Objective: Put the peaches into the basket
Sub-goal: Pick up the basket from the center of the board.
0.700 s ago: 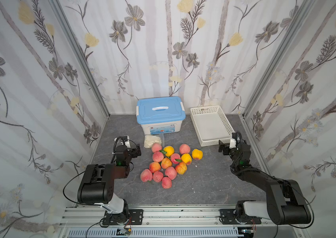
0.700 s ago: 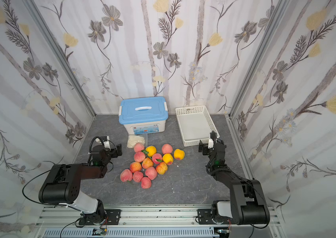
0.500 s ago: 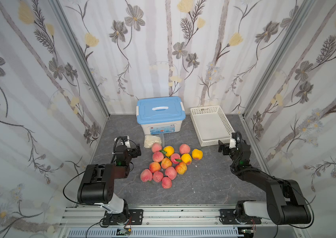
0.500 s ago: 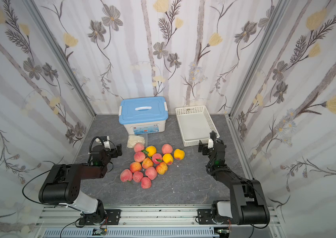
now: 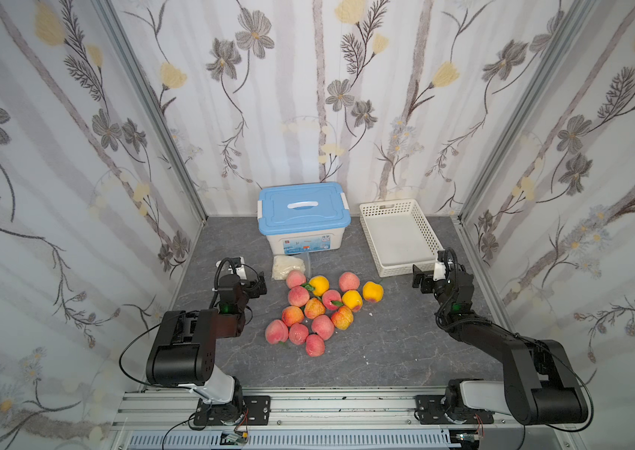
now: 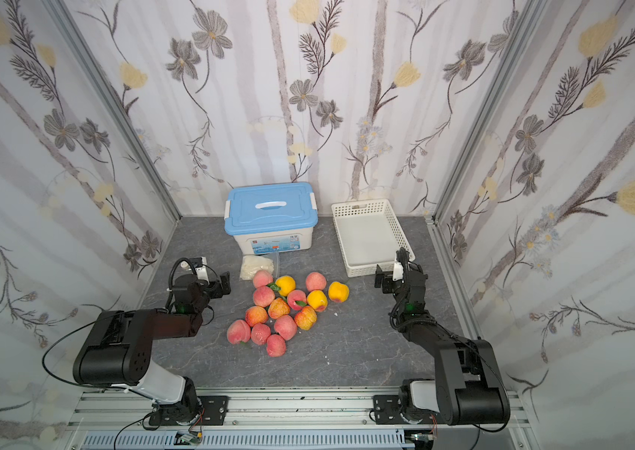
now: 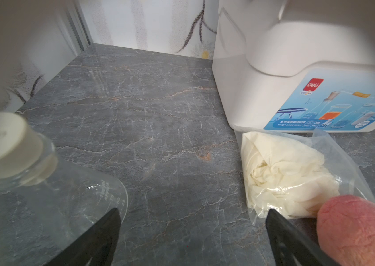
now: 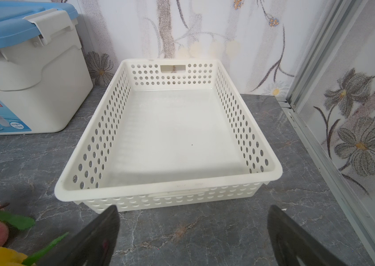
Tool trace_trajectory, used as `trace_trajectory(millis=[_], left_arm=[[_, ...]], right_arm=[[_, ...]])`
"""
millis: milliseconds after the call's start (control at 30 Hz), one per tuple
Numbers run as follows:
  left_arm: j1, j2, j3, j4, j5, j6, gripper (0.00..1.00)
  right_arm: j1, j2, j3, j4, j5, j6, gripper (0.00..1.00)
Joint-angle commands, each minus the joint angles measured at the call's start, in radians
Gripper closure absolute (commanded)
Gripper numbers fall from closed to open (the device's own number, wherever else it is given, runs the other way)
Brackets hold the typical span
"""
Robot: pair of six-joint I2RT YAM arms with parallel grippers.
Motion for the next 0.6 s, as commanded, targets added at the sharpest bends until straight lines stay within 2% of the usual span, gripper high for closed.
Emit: trace_trajectory(millis=[0,167,233,367,467,500,567], left_arm=[[0.001,0.001,0.003,0.016,0.007,0.023,0.00],[0.001,0.002,0.002,0.016,0.009,0.023,0.00],[0.002,0.002,0.003,0.013,0.009,0.023,0.00],[-0.006,-0.002,0.000,0.016,-0.020,0.022,0.00],[-0.021,-0.009,0.000,0.014,-0.063,0.026,0.00],[-0.037,-0.033,0.011,-0.026,-0.097,0.034,0.00],[-0.064,-0.095,0.053,-0.156,-0.150,0.050,0.00]], right_arm=[[-0.001,0.000,0.006,0.016,-0.008,-0.017,0.00],[0.000,0.002,0.007,0.014,-0.008,-0.016,0.00],[-0.005,0.007,0.013,0.008,0.044,0.011,0.00],[0.003,-0.003,0.010,0.009,0.066,0.009,0.00],[0.029,-0.065,0.098,-0.195,0.140,0.008,0.00],[0.030,-0.083,0.149,-0.308,0.159,0.028,0.00],[0.034,-0.105,0.189,-0.411,0.169,0.042,0.00]])
